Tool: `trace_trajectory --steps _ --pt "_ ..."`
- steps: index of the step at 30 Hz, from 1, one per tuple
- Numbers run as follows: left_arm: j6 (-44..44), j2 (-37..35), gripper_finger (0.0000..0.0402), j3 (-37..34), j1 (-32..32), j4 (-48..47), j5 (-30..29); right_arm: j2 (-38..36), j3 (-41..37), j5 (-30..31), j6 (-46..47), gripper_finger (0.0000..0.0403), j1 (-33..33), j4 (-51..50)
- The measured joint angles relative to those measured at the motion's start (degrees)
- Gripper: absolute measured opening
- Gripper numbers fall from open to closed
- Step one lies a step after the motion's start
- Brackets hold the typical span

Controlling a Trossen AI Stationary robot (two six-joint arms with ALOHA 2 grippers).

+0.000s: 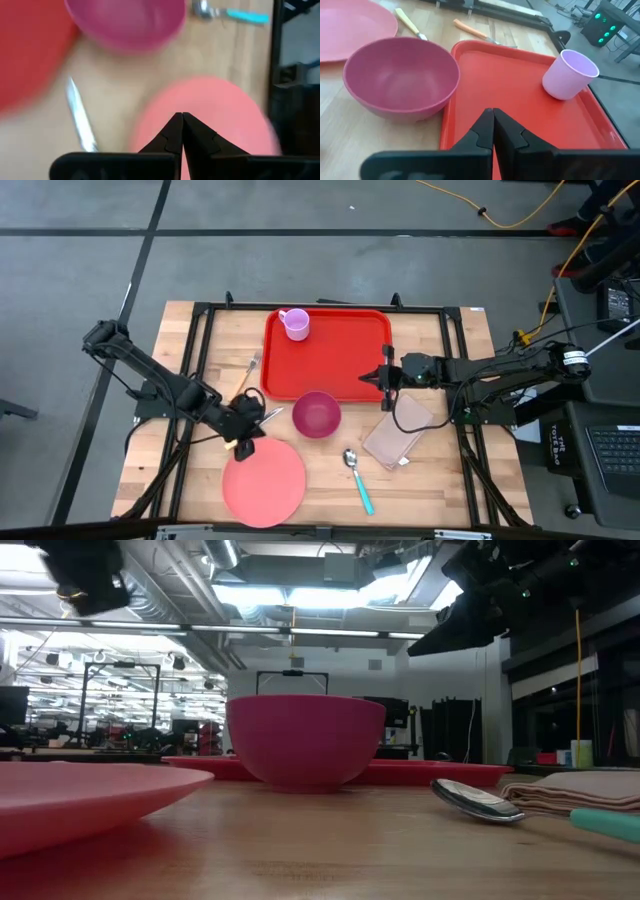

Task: Set up tray
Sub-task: Put the pink plate on the red tray

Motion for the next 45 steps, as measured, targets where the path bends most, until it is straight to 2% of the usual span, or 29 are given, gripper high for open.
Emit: trace_trajectory --steps 4,7,14,21,26,30,36,45 --pt "-12.76 0.37 0.0001 1.09 -0.02 -3.29 6.22 0.0 0.0 0.02 -2.99 0.0007 -0.02 0.71" --pt "-18.24 0.37 0.0003 1.09 -0.04 -4.83 7.39 0.0 0.0 0.02 -3.01 0.0007 -0.02 1.11" --pt "-19.68 0.37 0.0001 1.09 -0.04 -13.88 6.53 0.0 0.0 0.02 -2.85 0.0007 -0.02 1.07" --pt "-20.49 0.37 0.0012 1.09 -0.01 -15.48 6.51 0.0 0.0 0.02 -2.82 0.0007 -0.02 1.05" --pt "-21.51 0.37 0.004 1.09 -0.01 -15.45 6.49 0.0 0.0 0.03 -2.83 0.0007 -0.02 1.0" --pt "-24.9 0.33 0.0074 0.42 -0.01 -15.06 3.77 0.0 0.0 0.02 -2.99 0.0007 -0.02 0.68" --pt "-36.59 0.36 0.0123 -2.37 -0.81 -14.46 10.3 0.0 0.0 0.03 -3.03 0.0007 -0.02 0.7" --pt "-39.87 0.37 0.0154 -5.35 -4.86 -6.35 8.13 0.0 0.0 0.04 -4.14 0.0007 -0.02 0.7"
